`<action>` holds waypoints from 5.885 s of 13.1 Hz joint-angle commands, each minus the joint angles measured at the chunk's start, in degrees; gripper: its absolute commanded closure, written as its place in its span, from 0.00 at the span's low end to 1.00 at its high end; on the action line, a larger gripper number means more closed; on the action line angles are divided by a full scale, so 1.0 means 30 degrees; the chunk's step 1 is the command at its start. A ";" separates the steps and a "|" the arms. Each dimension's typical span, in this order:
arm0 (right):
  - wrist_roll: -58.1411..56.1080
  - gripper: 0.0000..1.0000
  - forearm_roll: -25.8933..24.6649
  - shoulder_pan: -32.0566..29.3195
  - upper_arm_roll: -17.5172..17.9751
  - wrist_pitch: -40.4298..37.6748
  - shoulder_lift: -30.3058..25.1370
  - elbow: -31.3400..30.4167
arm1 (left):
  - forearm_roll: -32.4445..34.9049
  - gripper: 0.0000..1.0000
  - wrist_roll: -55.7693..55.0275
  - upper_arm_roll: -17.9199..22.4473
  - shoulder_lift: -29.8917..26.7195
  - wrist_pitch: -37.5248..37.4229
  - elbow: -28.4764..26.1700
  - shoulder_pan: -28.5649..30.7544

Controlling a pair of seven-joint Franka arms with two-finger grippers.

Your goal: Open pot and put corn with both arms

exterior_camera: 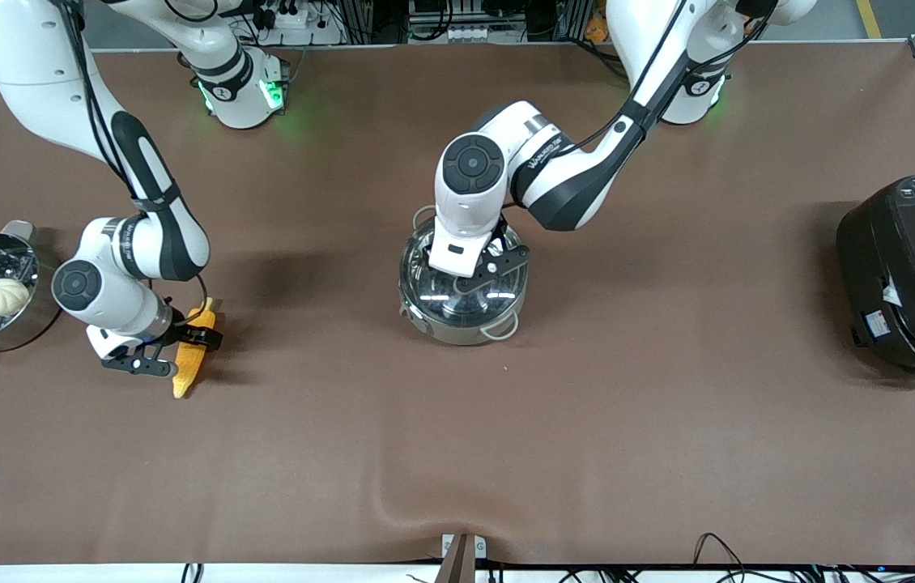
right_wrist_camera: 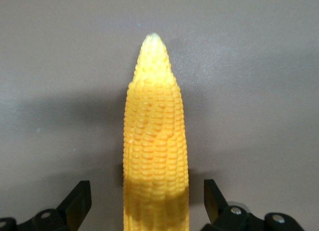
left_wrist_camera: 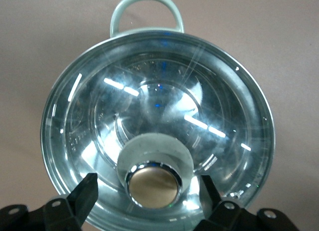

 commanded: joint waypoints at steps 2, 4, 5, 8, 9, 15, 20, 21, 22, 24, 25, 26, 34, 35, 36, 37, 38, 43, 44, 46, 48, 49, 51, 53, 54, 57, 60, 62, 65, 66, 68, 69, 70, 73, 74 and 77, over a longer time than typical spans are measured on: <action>-0.0647 0.00 -0.0198 -0.0374 0.0217 0.0117 0.0191 0.0085 | 0.0613 0.17 -0.0527 0.0121 0.0298 -0.0117 0.0550 -0.0207; -0.0647 0.35 -0.0169 -0.0316 0.0217 -0.0175 0.0162 0.0085 | 0.0642 0.22 -0.0498 0.0121 0.0386 -0.0088 0.0579 -0.0207; -0.0618 0.62 -0.0169 -0.0316 0.0217 -0.0466 0.0133 0.0085 | 0.0642 0.25 -0.0382 0.0150 0.0386 -0.0088 0.0579 -0.0207; -0.0530 0.99 -0.0082 -0.0258 0.0246 -0.1696 -0.0071 0.0347 | 0.1166 0.29 -0.0322 0.0121 0.0445 -0.0088 0.0579 -0.0207; -0.0501 1.00 -0.0052 -0.0199 0.0246 -0.2019 -0.0159 0.0581 | 0.1169 0.33 -0.0322 0.0121 0.0474 -0.0088 0.0579 -0.0207; -0.0325 1.00 0.0065 0.0151 0.0832 -0.6637 -0.1243 0.4175 | 0.1228 0.60 -0.0410 0.0121 0.0826 0.0029 0.0609 -0.0705; 0.2805 1.00 0.0095 0.1849 0.0861 -1.0017 -0.1800 0.6850 | 0.1345 1.00 -0.0235 0.0121 0.0477 -0.0145 0.0550 -0.0559; 0.3100 1.00 0.0095 0.2171 0.0862 -1.0600 -0.1946 0.7172 | 0.1432 1.00 -0.0147 0.0150 -0.0077 -0.0263 0.0521 -0.0530; 0.3596 1.00 0.0095 0.2377 0.0891 -1.1273 -0.1976 0.7668 | 0.1404 1.00 -0.0146 0.0122 -0.0605 -0.0583 0.0463 -0.0471; 0.4884 1.00 0.0095 0.2555 0.1532 -1.3058 -0.1976 0.9072 | 0.1404 1.00 0.0290 0.0121 -0.1746 -0.1491 0.0491 -0.0238; 0.5760 1.00 0.0095 0.2700 0.2028 -1.3734 -0.2034 0.9572 | 0.1404 1.00 0.0438 0.0121 -0.2333 -0.1958 0.0491 -0.0149; 0.6755 1.00 0.0095 0.2818 0.2526 -1.4350 -0.2122 1.0041 | 0.1433 1.00 0.0527 0.0179 -0.2976 -0.2456 0.0462 -0.0119; 1.5130 1.00 -0.0344 0.5474 0.6077 -1.5470 -0.2152 1.1774 | 0.1202 1.00 1.0766 0.0415 -0.6117 -0.5683 -0.0297 0.7165; 1.6391 1.00 -0.0345 0.6471 0.5960 -1.5266 -0.2036 1.2064 | 0.1054 1.00 1.2232 0.0414 -0.6176 -0.5684 -0.0706 0.8191; 1.7448 1.00 -0.0548 0.7409 0.5872 -1.4829 -0.1513 1.2618 | 0.1052 1.00 1.3551 0.0414 -0.6176 -0.5684 -0.1145 0.9013; 1.8300 1.00 -0.0782 0.8405 0.5668 -1.4535 -0.1102 1.2769 | 0.1052 1.00 1.4551 0.0443 -0.6176 -0.5626 -0.1642 0.9717; 1.8946 1.00 -0.1161 0.9459 0.5347 -1.4039 -0.0633 1.2771 | 0.1110 1.00 1.5199 0.0444 -0.6118 -0.5451 -0.2169 1.0334; 2.0707 1.00 -0.1605 1.2572 0.3791 -1.1872 0.1008 1.2741 | 0.1374 1.00 1.6375 0.0473 -0.6176 -0.0807 -0.7492 1.2650; 2.1262 1.00 -0.1634 1.2778 0.3791 -1.1170 0.1244 1.2654 | 0.1374 1.00 1.6696 0.0473 -0.6379 0.1007 -0.9044 1.3263; 2.1910 1.00 -0.2041 1.3160 0.3791 -1.0899 0.1713 1.2653 | 0.1403 1.00 1.7080 0.0502 -0.6498 0.4349 -1.1653 1.3504; 2.1941 1.00 -0.2132 1.3190 0.3791 -1.0870 0.1832 1.2624 | 0.1462 1.00 1.7080 0.0502 -0.6499 0.7310 -1.3737 1.3620; 2.1941 1.00 -0.2132 1.3190 0.3791 -1.0870 0.1919 1.2624 | 0.1462 1.00 1.7080 0.0473 -0.6383 0.8020 -1.4269 1.3592; 2.1941 0.96 -0.2132 1.3190 0.3791 -1.0492 0.2125 1.2595 | 0.1491 1.00 1.7051 0.0473 -0.5945 0.8144 -1.4391 1.3445; 2.1912 0.84 -0.2103 1.3074 0.3791 -0.9643 0.2445 1.2507 | 0.1492 1.00 1.7080 0.0473 -0.5505 0.8231 -1.4537 1.3446; 2.1912 0.79 -0.2132 1.3044 0.3762 -0.9349 0.2679 1.2478 | 0.1492 0.92 1.7051 0.0473 -0.5125 0.8319 -1.4567 1.3503; 2.1736 0.45 -0.2919 1.3190 0.3088 -0.9083 0.2916 1.2156 | 0.1550 0.31 1.7022 0.0473 -0.4653 0.8379 -1.4392 1.3475; 2.1911 0.09 -0.3304 1.3190 0.3088 -0.9083 0.3004 1.2155 | 0.1579 0.00 1.6992 0.0473 -0.5294 0.7971 -1.3780 1.3445; 2.1912 0.06 -0.3042 1.3248 0.3117 -0.9112 0.2887 1.2243 | 0.1579 0.00 1.6992 0.0444 -0.6113 0.6455 -1.2728 1.3445; 2.3076 0.06 -0.2894 1.3191 0.3205 -0.9258 0.2625 1.2477 | 0.1608 0.00 1.7051 0.0414 -0.7111 0.3176 -1.0707 1.3445; 2.3286 0.06 -0.2342 1.3016 0.3205 -0.9316 0.2362 1.2478 | 0.1609 0.00 1.7109 0.0414 -0.7375 0.2236 -1.0062 1.3416; 2.3026 0.06 -0.0790 1.2054 0.3117 -0.9462 0.0728 1.2187 | 0.1609 0.00 1.7342 0.0327 -0.7815 0.0506 -0.8889 1.3445; 2.2764 0.06 -0.0465 1.1409 0.3117 -1.0363 -0.0325 1.2069 | 0.1609 0.00 1.7692 0.0124 -0.8252 0.0324 -0.8826 1.3532; 2.1862 0.06 -0.0404 1.0620 0.3117 -1.1706 -0.1467 1.2038 | 0.1609 0.00 1.8276 0.0150 -0.8749 0.0293 -0.8883 1.3591; 1.6363 0.05 -0.0374 0.7752 0.3117 -1.6072 -0.4866 1.2067 | 0.1376 0.00 2.0707 0.0268 -0.9981 0.0264 -0.8767 1.4204; 1.4634 0.06 -0.0374 0.6726 0.3117 -1.7187 -0.5776 1.2067 | 0.1345 0.00 2.0974 0.0268 -1.0275 0.0264 -0.8766 1.4352; 0.7756 0.00 -0.0403 0.3183 0.3088 -1.9039 -0.7626 1.2009 | 0.1345 0.00 2.1065 0.0122 -1.0659 -0.1162 -0.7602 1.4295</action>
